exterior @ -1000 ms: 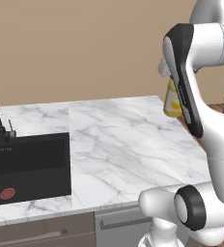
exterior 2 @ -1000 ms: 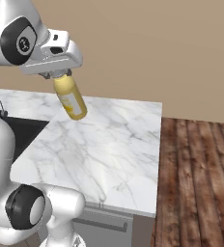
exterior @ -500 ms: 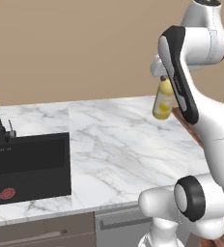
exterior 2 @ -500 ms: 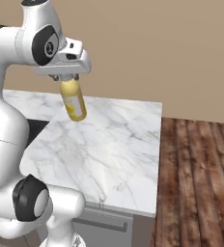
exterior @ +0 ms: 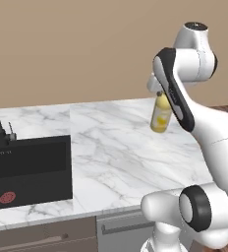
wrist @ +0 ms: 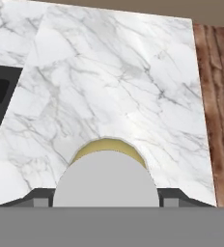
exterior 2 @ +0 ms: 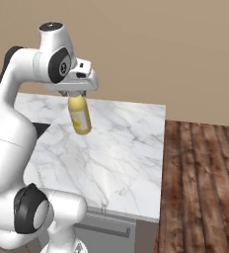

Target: Move the drinks to the dining counter.

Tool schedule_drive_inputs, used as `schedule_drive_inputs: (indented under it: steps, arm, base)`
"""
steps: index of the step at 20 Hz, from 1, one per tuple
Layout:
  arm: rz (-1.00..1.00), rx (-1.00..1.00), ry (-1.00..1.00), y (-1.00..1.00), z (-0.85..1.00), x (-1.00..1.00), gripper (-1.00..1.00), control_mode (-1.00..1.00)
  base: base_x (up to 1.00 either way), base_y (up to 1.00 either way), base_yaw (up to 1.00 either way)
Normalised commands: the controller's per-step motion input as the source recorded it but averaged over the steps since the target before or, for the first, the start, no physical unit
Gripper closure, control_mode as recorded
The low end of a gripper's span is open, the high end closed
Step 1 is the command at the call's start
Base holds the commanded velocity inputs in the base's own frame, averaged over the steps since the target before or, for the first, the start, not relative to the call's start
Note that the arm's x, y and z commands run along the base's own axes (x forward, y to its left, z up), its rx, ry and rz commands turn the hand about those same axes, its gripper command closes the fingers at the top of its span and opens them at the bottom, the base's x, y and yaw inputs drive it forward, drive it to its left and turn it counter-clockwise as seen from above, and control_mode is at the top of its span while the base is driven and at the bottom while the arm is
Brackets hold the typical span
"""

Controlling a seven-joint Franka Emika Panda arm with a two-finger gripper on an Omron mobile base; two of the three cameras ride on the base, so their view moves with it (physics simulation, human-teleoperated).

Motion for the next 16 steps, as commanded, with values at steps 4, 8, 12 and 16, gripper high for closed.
schedule_drive_inputs:
  steps: [4,8,12,16]
  arm:
    - [0.0,0.0,0.1,0.0,-0.35,0.49,1.0,-1.0]
    - [0.0,0.01,0.04,0.0,-0.35,0.54,1.0,-1.0]
    - [0.0,0.0,0.01,0.0,-0.5,0.49,1.0,-1.0]
    - [0.0,0.0,0.0,0.0,-0.35,0.26,1.0,-1.0]
  base:
    - [0.0,0.0,0.0]
    - [0.0,0.0,0.0]
    - [0.0,0.0,0.0]
    - [0.0,0.0,0.0]
